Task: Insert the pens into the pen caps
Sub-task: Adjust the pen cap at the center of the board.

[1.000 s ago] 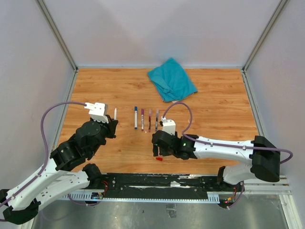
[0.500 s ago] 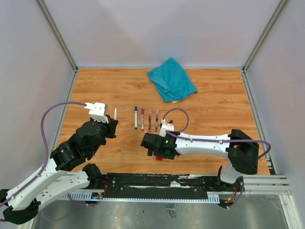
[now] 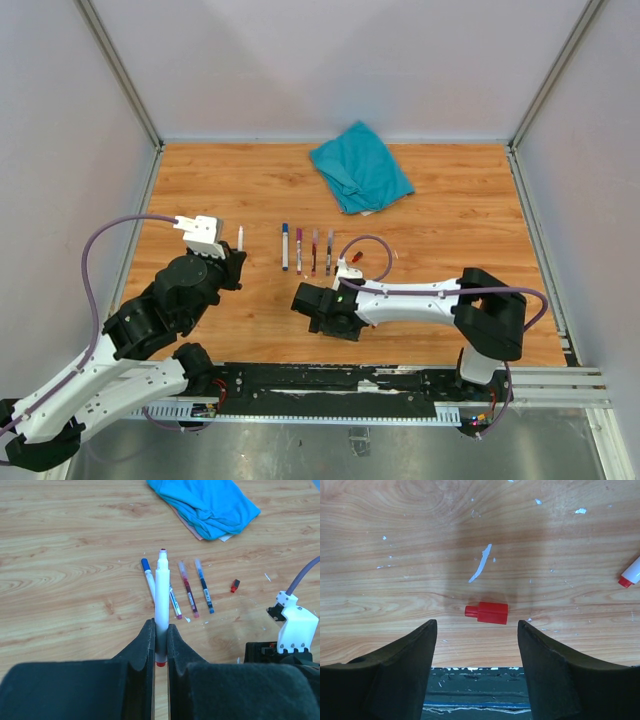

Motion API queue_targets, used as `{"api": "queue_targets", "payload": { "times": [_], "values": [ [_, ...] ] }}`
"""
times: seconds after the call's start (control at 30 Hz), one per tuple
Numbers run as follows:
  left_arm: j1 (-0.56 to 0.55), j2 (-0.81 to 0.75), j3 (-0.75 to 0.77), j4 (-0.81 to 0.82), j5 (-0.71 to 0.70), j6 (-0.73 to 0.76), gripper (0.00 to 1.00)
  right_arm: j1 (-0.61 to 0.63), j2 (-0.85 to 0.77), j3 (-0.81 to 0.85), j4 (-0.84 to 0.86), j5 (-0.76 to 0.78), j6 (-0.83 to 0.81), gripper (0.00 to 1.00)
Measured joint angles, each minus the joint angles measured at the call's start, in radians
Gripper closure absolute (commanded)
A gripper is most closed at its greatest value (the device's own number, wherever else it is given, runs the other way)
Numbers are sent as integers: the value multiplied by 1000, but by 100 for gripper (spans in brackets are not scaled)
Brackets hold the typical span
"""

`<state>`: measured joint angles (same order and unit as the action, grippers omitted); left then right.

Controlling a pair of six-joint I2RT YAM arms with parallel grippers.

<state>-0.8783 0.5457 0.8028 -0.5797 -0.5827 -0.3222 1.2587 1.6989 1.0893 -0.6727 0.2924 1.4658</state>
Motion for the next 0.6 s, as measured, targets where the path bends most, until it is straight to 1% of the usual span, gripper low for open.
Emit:
{"api": "queue_targets", "payload": {
  "times": [0.13, 0.6],
  "values": [
    [0, -6, 0, 0, 0, 0, 99, -3, 20, -4, 8, -18, 2, 41],
    [0, -6, 0, -1, 0, 0, 99, -11, 48, -16, 11, -21, 4, 72]
  ]
}}
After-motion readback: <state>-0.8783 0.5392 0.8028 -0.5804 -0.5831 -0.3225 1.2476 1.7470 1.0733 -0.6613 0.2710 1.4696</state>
